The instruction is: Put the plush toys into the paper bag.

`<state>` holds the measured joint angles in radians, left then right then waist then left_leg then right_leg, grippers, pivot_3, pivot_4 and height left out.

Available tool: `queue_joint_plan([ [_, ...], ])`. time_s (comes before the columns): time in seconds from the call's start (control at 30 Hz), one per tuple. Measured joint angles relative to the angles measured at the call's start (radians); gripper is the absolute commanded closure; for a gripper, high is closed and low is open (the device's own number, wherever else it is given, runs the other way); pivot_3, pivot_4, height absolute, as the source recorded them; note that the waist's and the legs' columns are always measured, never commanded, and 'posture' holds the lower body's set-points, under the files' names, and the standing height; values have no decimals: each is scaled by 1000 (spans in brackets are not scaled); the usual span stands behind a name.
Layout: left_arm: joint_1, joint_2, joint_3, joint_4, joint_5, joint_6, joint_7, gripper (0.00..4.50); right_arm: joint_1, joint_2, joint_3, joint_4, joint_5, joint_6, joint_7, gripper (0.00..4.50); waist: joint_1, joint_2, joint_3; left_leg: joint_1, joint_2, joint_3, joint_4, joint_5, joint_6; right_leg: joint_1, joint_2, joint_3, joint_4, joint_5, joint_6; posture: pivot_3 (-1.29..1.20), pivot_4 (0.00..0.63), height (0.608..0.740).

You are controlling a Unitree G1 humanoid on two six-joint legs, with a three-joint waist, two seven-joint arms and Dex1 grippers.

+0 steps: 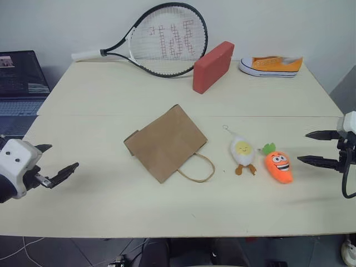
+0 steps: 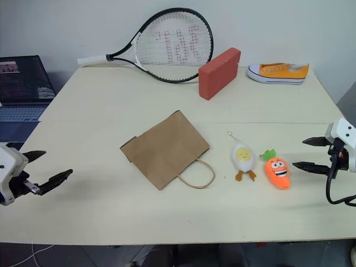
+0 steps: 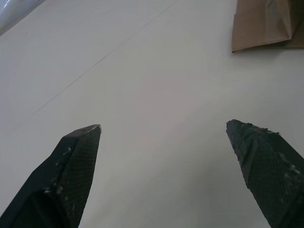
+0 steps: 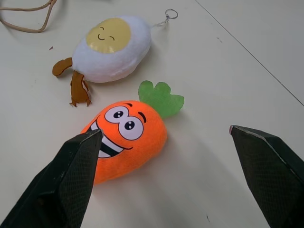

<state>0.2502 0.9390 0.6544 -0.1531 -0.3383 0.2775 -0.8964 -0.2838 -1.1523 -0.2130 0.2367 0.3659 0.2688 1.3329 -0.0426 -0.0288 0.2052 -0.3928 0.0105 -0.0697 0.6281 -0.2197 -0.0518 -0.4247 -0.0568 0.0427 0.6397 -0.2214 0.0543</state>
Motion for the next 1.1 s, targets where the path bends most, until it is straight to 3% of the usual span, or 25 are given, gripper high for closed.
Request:
queue_joint_plan([
  [1.1,-14,-27,11,33,-49,-90,-58,0,-10,6,0,5,-12,-33,-4,14,1,0,0,1,0,1,1,0,0,0,1,1,3,0,0,0,150,740],
])
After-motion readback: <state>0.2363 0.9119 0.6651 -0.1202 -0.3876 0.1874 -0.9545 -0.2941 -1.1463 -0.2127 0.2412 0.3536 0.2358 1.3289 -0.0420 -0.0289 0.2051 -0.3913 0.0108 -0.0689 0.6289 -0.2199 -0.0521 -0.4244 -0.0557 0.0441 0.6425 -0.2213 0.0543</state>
